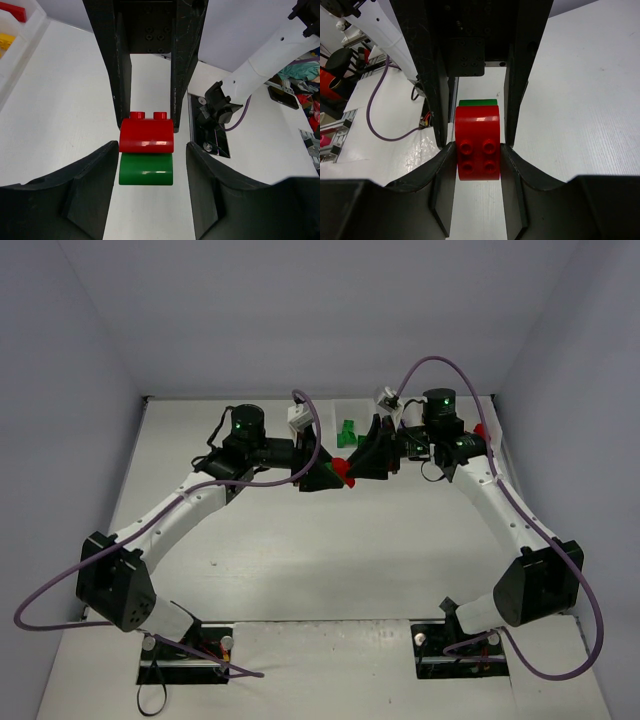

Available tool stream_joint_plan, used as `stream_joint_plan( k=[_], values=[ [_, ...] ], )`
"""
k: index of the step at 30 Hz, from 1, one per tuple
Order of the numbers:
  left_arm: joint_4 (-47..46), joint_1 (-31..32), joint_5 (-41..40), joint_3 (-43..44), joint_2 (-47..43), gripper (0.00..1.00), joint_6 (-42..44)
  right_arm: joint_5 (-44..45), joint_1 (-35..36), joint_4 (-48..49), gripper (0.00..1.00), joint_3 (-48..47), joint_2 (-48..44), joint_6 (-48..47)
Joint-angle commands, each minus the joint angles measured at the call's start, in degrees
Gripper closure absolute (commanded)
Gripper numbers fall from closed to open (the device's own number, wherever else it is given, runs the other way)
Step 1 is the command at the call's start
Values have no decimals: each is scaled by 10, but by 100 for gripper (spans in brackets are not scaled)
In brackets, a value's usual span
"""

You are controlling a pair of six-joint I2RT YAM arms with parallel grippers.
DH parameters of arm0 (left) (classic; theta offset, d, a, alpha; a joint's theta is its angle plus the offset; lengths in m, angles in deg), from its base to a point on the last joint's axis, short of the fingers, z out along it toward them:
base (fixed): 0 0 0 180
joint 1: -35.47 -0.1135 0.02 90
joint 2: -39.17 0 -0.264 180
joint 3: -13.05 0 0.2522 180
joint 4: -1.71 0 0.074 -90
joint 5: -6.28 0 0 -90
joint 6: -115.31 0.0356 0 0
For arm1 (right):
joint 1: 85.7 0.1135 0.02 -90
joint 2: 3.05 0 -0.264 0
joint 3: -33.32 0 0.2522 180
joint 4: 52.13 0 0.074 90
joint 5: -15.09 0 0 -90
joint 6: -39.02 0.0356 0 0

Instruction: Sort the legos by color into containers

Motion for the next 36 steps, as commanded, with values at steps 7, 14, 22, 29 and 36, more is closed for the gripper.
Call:
stream_joint_plan(
  k=[7,14,22,29,36],
  values=[
    [-37,-3,27,14,-10,55,3,-5,6,27,100,-28,5,-6],
    [-36,-3,37,9,-6,87,13,-4,6,27,100,-35,12,-6],
    [-13,-3,37,-10,-17,100,35,1,-30,27,100,-45,12,-3],
    [19,-8,27,-63,-45,100,62,17,-114,27,100,-85,30,17],
    [-15,-8,-47,-113,-60,100,25,410,-208,27,100,-102,93,89]
  ],
)
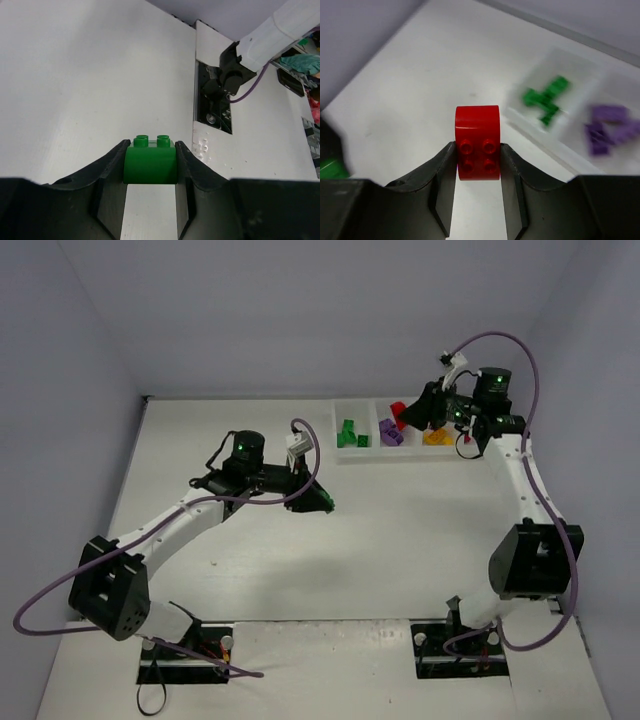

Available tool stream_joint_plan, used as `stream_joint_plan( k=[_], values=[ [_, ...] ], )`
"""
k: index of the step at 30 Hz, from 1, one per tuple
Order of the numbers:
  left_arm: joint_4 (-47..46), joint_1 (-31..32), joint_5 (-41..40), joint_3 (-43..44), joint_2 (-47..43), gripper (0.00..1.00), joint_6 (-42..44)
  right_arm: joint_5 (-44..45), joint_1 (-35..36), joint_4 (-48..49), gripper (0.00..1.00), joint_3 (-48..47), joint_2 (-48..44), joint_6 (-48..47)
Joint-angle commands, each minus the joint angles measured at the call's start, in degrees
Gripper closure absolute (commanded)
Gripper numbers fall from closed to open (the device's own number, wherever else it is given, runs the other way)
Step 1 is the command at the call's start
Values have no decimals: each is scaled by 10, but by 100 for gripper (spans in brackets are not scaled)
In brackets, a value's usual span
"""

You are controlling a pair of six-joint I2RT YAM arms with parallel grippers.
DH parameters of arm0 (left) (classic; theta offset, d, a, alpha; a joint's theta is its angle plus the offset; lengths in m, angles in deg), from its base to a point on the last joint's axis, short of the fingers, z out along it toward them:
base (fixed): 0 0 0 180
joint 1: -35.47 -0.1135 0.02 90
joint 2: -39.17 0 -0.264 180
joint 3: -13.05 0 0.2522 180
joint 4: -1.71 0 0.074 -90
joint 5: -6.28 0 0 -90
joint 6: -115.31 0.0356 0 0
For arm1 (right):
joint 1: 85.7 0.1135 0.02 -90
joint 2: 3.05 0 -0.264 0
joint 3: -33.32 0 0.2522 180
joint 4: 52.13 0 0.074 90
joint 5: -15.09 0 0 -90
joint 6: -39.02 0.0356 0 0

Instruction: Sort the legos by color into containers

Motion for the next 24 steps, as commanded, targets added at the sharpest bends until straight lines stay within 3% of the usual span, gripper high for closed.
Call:
stream_joint_plan(
  k=[1,3,4,7,18,19,24],
  values=[
    [-58,-2,-58,-6,-35,100,-21,322,-49,29,100,-17,40,67],
    [-60,-3,-84,-22,-42,100,-37,411,-66,38,100,-20,63,74],
    [-63,-3,-102,-28,-45,100,-44,504,-68,41,100,-26,72,82],
    [-59,-2,-148,-49,-62,100,-54,605,-84,45,100,-55,123,85],
    [-23,-2,-253,-93,-106,100,-70,669,-127,51,100,-209,292,44],
    [-18,-2,-257,-92,-107,100,-70,667,-129,51,97,-219,312,44],
    [25,-2,-292,-53,-95,100,-49,618,-138,44,59,-268,352,51]
  ],
)
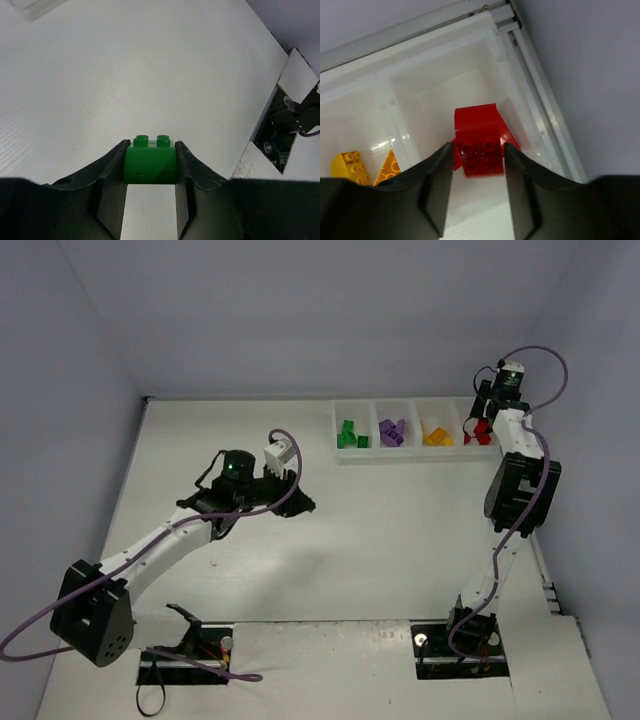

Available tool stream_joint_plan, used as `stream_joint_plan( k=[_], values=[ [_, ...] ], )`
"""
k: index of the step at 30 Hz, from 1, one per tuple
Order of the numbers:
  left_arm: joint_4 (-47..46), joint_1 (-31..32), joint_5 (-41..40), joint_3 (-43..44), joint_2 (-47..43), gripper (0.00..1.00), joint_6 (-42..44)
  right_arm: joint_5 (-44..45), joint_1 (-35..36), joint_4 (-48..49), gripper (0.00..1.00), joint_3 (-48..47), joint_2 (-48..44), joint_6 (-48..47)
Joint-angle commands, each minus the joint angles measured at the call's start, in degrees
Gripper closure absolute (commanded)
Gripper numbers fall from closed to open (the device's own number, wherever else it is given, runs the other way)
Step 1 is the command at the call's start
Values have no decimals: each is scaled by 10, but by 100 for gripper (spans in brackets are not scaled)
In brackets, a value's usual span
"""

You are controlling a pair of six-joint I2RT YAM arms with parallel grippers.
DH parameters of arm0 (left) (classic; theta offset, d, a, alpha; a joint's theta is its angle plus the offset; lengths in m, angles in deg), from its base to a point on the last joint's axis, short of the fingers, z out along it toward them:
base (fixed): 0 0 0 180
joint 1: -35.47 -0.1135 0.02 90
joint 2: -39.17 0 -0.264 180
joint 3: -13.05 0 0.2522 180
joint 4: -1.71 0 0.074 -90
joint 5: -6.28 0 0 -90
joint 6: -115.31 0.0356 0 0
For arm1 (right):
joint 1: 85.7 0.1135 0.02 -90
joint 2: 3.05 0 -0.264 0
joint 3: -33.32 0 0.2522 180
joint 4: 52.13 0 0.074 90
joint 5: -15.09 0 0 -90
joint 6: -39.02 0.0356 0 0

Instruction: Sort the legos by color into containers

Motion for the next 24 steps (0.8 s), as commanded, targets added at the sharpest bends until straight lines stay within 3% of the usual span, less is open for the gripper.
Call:
stream_joint_plan(
  k=[1,6,12,17,24],
  values=[
    [2,-2,-45,53,3,100,11,-31,-4,18,56,-43,6,-7],
    [1,-1,-65,115,48,100,13,-53,-4,15,37,-41,-13,-2],
    [-24,-2,-110,192,129,100,26,-111,0,9,35,28,-127,61],
    [-37,2,-150,316,238,100,32,-167,5,12,36,166,-276,182],
    [-58,8,-203,485,395,100,52,-200,39,16,35,312,-447,229]
  ],
)
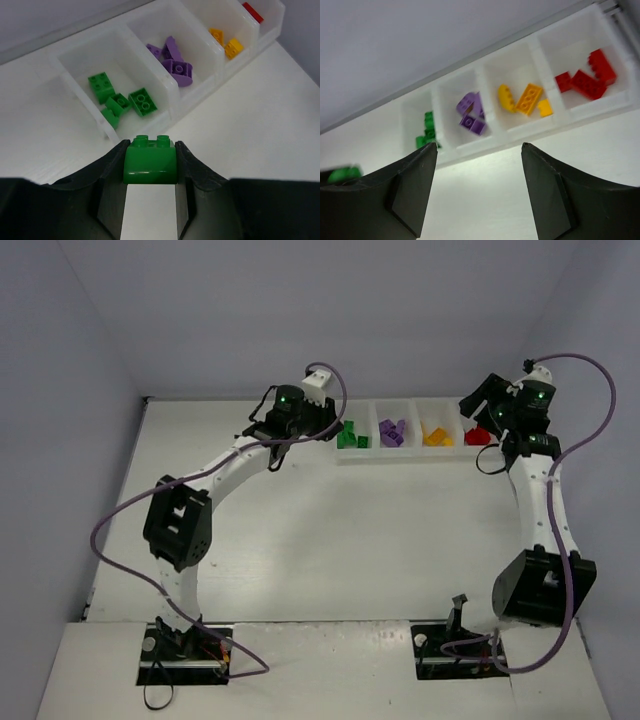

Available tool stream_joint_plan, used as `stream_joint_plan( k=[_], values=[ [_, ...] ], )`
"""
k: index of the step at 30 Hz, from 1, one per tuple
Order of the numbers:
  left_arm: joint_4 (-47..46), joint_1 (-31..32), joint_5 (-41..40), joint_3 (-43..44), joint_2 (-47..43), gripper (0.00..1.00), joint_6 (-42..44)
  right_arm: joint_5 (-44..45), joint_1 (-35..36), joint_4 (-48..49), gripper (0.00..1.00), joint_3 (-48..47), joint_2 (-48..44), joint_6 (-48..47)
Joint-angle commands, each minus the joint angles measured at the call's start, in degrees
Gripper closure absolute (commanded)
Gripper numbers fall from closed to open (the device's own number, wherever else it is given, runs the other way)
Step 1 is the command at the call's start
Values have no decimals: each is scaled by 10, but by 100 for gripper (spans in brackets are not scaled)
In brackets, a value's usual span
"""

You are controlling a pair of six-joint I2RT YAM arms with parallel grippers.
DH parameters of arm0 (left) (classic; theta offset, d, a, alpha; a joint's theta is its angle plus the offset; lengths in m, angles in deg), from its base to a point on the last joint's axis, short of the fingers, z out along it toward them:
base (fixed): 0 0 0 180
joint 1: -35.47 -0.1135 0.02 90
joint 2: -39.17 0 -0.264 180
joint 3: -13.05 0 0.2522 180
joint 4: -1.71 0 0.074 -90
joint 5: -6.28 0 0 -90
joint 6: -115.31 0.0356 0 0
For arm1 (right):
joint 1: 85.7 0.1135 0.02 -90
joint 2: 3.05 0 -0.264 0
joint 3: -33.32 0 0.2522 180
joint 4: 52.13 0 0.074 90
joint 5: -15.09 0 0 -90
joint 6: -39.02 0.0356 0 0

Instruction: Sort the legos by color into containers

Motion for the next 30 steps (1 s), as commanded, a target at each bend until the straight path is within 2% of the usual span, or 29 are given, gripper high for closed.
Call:
stream_joint_plan(
  k=[1,5,9,11,15,16,17,20,23,25,30],
  values=[
    [-54,5,-43,92,34,100,20,-32,37,18,35,67,-56,34],
    [-112,10,-80,149,107,93,16,-54,58,19,35,137,-112,34],
    [-102,22,-113,234,173,92,25,-95,66,17,35,191,-142,34],
    [-100,27,-118,268,204,88,26,-101,67,18,34,212,-162,28],
    [-92,32,-133,302,237,66,23,-104,70,15,33,226,-180,12],
    [-86,32,-135,307,239,55,23,-107,70,15,33,226,-181,6],
    [-79,32,-144,311,239,50,23,-108,72,15,32,226,-182,3],
    [-62,32,-160,312,219,37,33,-108,72,15,30,225,-184,-5],
    [-55,32,-170,304,185,29,35,-106,72,16,26,221,-186,-14],
    [-50,32,-171,284,159,27,33,-104,72,16,21,217,-188,-17],
    [10,32,-201,211,25,24,17,-98,72,16,8,207,-201,-24]
  ],
)
